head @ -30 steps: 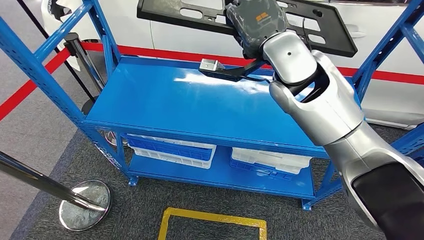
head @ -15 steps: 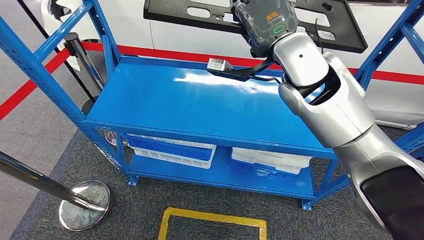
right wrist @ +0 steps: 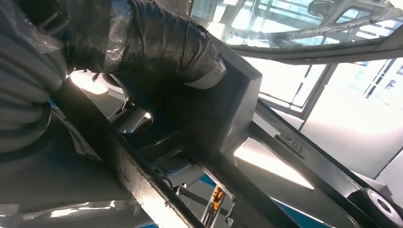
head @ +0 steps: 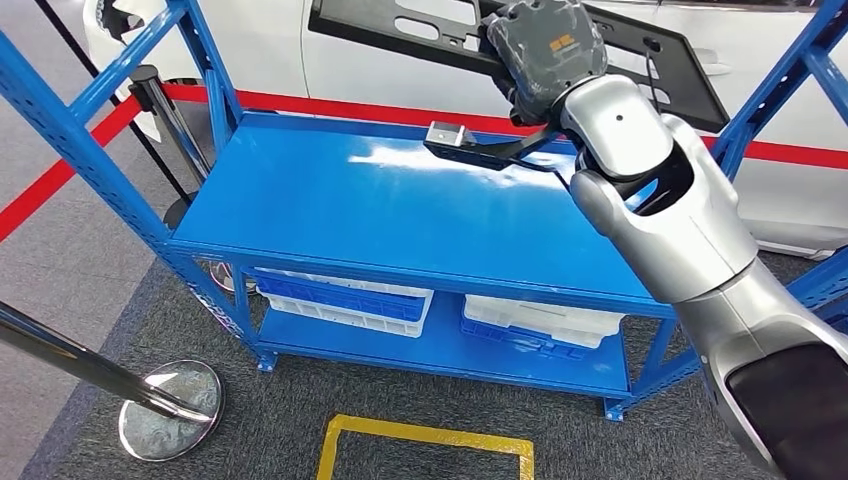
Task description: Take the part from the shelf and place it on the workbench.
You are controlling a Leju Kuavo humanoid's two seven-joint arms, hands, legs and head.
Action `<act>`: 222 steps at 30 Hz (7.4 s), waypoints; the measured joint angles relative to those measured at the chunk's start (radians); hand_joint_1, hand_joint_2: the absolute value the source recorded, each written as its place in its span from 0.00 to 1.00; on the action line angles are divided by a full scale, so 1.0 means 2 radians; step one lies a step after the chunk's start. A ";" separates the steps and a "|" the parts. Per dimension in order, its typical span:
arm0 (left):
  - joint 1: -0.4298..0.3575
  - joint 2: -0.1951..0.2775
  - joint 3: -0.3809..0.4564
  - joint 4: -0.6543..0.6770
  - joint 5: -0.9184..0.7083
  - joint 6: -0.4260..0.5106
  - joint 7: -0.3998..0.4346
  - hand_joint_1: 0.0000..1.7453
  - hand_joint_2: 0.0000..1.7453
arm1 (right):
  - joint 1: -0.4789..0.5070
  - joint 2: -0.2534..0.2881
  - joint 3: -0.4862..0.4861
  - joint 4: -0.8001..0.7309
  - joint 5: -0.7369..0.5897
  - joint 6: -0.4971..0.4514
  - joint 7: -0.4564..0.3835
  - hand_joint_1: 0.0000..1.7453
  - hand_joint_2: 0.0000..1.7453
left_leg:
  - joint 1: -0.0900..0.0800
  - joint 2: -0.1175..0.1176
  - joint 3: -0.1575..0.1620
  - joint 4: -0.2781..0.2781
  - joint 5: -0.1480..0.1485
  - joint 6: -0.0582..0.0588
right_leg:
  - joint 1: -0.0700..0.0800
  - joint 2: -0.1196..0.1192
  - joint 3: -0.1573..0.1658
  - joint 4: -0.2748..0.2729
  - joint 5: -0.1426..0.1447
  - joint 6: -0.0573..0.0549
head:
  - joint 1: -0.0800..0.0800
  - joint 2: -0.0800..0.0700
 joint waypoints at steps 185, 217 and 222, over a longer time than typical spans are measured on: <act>-0.005 -0.002 0.004 0.002 -0.031 0.002 -0.013 0.00 1.00 | -0.039 -0.035 0.002 -0.049 0.023 0.050 0.004 1.00 1.00 | 0.002 0.026 0.009 0.005 -0.014 -0.007 | 0.011 -0.007 -0.015 0.014 0.005 -0.013 | 0.005 0.000; -0.005 -0.004 0.011 0.002 -0.034 0.002 -0.012 0.00 1.00 | -0.049 -0.036 0.016 -0.035 0.037 0.053 0.005 1.00 1.00 | 0.002 0.024 -0.005 0.001 0.004 -0.008 | 0.011 -0.059 0.005 0.009 -0.012 -0.007 | 0.004 0.000; -0.005 -0.004 0.012 0.002 -0.035 0.002 -0.012 0.00 1.00 | -0.052 -0.034 0.017 -0.035 0.037 0.057 0.004 1.00 1.00 | 0.006 -0.001 -0.005 -0.006 0.012 0.000 | 0.005 -0.012 -0.028 0.090 -0.064 0.003 | 0.004 0.000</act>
